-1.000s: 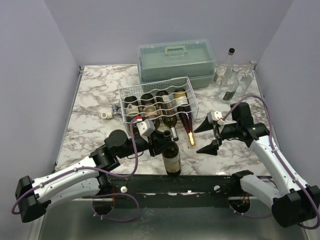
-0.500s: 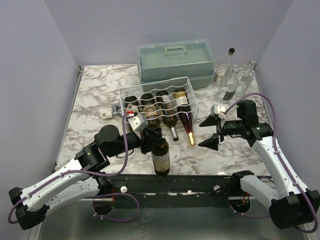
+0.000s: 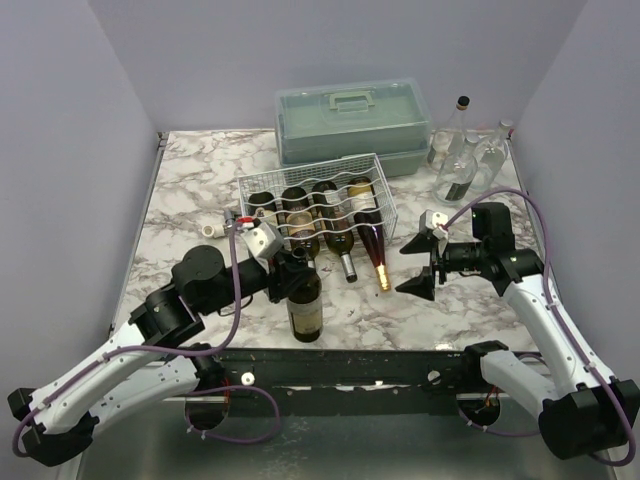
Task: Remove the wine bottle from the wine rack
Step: Place the wine bottle at the corner of the board.
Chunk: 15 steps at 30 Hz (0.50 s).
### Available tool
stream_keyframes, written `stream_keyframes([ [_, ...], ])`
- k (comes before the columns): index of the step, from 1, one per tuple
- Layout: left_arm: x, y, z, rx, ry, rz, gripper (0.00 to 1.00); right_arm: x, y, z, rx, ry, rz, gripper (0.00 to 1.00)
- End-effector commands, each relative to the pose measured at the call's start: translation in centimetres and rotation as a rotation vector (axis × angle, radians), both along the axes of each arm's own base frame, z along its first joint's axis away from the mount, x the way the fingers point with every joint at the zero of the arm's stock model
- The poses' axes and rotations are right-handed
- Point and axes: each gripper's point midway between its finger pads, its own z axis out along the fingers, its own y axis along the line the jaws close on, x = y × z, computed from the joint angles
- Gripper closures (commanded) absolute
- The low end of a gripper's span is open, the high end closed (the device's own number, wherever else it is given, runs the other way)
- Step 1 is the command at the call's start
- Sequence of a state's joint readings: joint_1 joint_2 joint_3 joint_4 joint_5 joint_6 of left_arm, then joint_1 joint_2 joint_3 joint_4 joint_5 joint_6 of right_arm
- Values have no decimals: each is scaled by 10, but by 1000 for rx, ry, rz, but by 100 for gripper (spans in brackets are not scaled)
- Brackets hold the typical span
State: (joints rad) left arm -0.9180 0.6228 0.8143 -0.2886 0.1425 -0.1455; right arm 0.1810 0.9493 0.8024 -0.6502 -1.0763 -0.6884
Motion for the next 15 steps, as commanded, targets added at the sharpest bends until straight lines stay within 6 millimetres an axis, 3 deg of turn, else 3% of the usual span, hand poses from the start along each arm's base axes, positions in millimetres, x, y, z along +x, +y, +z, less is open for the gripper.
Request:
stream_keyframes([
  [1, 6, 13, 54, -95, -110, 57, 100, 5, -4, -3, -18, -25, -34, 1],
  [15, 23, 33, 80, -84, -181, 163, 100, 6, -5, -5, -26, -35, -38, 1],
])
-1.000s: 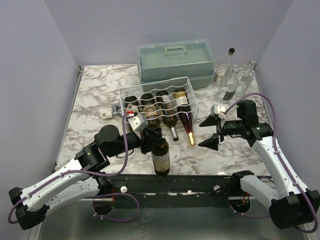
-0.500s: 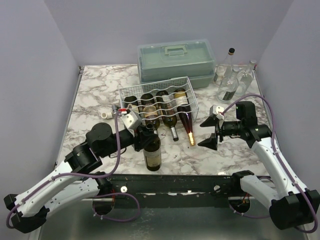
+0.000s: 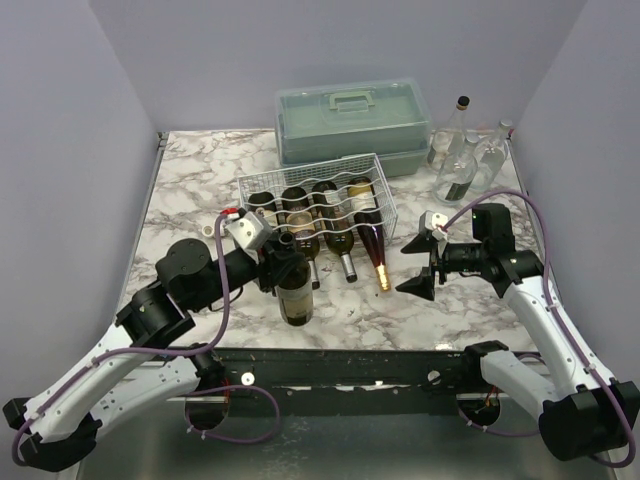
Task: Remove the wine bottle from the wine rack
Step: Place the wine bottle at the corner of the board.
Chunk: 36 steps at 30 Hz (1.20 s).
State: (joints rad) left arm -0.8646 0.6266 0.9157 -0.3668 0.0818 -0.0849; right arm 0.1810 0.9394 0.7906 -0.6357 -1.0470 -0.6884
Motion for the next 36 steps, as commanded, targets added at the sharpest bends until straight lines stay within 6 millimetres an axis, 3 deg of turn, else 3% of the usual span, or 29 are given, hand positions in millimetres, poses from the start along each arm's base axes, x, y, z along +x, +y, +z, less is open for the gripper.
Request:
stream_keyframes([
  [1, 7, 12, 54, -97, -123, 56, 100, 3, -3, -2, -9, -20, -17, 1],
  [14, 27, 25, 68, -62, -166, 150, 100, 3, -3, -2, -10, -24, -19, 1],
  [36, 73, 58, 118, -86, -233, 343, 100, 1, -3, -1, -7, -28, -15, 1],
])
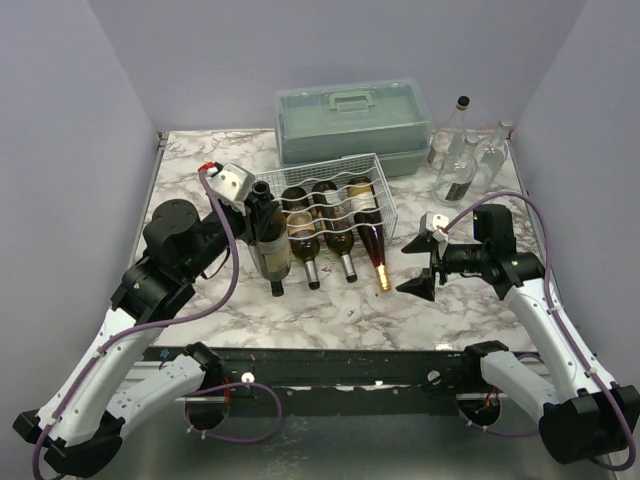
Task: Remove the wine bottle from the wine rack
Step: Place the wine bottle at the corner of the board.
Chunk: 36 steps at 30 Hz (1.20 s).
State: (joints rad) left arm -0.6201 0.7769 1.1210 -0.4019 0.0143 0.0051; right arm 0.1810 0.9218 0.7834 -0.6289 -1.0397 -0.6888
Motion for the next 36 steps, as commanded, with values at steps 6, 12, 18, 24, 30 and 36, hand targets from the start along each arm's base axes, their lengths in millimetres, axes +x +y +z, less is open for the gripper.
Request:
stream_keyframes([
  [6, 20, 28, 87, -115, -188, 110, 100, 1, -2, -1, -4, -18, -8, 1],
  [12, 44, 51, 107, -149, -228, 206, 100, -1, -1, -1, 1, -15, -4, 1],
  [18, 70, 75, 136, -193, -284, 297, 100, -4, 1, -1, 14, -3, 14, 1],
  [24, 103, 97, 152, -224, -318, 387, 100, -5, 1, -1, 18, -1, 20, 1],
  [30, 133, 118, 169, -248, -358, 474, 100, -5, 1, -2, 18, 3, 23, 1],
  [36, 165, 133, 181, -237, -398, 544, 100, -3, 0, -4, 5, 4, 15, 1],
])
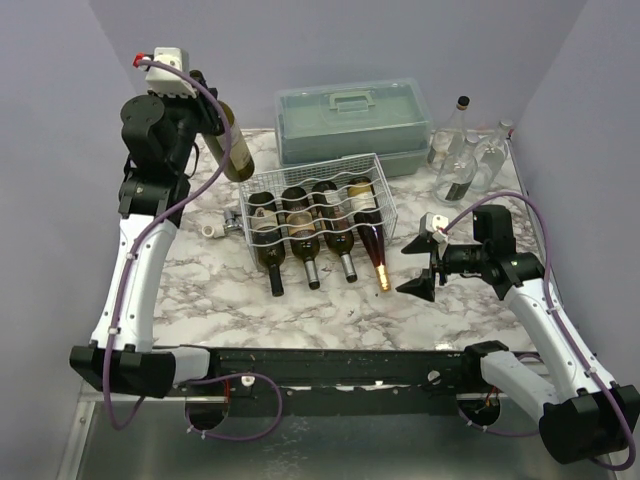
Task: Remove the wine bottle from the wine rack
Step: Place the wine bottle at the corner of the board.
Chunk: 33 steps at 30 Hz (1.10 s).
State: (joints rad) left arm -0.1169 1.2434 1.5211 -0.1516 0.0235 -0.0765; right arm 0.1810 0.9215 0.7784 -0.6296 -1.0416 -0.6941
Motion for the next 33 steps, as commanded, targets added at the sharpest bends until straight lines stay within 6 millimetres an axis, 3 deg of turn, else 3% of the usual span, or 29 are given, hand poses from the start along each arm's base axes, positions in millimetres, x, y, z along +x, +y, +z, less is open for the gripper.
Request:
stream_keyframes([
  [1, 0, 21, 85, -34, -268, 84, 100, -2, 0, -3, 3, 6, 9, 1],
  [16, 96, 46, 61, 15, -253, 154, 100, 6, -4, -16, -38, 44, -12, 1],
  [33, 205, 42, -7, 85, -250, 109, 100, 15, -8, -37, -95, 123, -30, 1],
])
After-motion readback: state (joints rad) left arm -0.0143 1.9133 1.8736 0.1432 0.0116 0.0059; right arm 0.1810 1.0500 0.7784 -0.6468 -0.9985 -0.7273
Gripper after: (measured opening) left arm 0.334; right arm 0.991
